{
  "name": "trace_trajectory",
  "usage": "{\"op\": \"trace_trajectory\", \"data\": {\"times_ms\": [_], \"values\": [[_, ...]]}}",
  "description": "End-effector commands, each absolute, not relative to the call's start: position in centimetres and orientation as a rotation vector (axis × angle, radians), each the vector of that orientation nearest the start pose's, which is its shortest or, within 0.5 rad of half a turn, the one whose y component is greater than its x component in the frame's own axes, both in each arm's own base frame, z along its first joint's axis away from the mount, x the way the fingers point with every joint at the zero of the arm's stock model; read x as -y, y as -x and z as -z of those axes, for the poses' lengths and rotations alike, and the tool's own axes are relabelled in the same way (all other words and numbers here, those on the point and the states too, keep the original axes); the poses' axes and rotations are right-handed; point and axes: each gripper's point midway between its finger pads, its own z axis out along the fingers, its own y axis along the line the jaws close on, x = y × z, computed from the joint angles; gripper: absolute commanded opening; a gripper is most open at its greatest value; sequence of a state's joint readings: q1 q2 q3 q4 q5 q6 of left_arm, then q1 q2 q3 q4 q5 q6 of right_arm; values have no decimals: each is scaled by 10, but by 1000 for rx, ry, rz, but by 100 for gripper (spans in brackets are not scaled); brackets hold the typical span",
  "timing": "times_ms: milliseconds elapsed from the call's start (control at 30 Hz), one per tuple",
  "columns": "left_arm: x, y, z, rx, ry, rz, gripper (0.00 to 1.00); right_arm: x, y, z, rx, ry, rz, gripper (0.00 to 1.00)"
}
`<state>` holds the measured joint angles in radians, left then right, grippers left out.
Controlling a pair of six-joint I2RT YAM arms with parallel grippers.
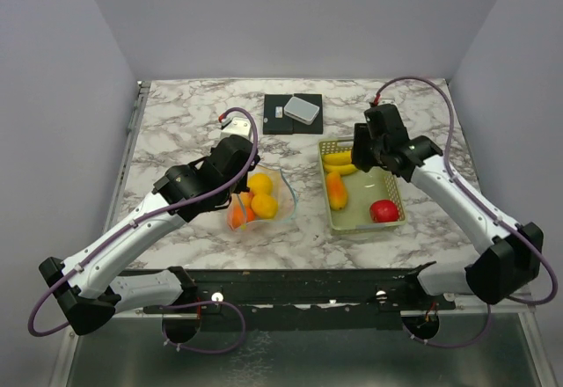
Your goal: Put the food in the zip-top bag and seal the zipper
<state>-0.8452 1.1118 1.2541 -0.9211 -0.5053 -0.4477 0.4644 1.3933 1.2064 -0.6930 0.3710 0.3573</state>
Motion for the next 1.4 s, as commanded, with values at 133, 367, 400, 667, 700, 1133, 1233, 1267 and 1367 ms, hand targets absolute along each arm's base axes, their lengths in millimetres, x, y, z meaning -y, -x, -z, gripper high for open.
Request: {"op": "trace_trajectory", "data": {"times_ms": [133,367,400,667,700,1133,1233,1267,1367], "values": [[165,-242,-260,-2202,-181,118,0,-185,-307,-268,-2159,214,-529,27],[167,-242,-262,-2200,-178,126,0,-222,-269,-311,-2023,408,-805,27],[167,-242,-262,-2199,-178,128,0,-226,-265,-316,-2004,429,-836,27],[170,-242,-263,-2202,-179,141,0,-249,-230,-341,-1903,585,-1014,26],[170,-242,-263,-2203,-178,142,0,-252,-226,-343,-1895,600,-1029,27],[170,-241,-264,-2201,-177,149,0,-313,-187,-328,-1918,829,-977,27],[170,-241,-263,-2204,-181,154,0,-328,-182,-314,-1953,881,-929,27],[170,-240,-263,-2205,-182,155,0,-334,-179,-310,-1958,900,-914,27],[169,-240,-264,-2202,-180,154,0,-347,-178,-299,-1977,930,-861,26]]}}
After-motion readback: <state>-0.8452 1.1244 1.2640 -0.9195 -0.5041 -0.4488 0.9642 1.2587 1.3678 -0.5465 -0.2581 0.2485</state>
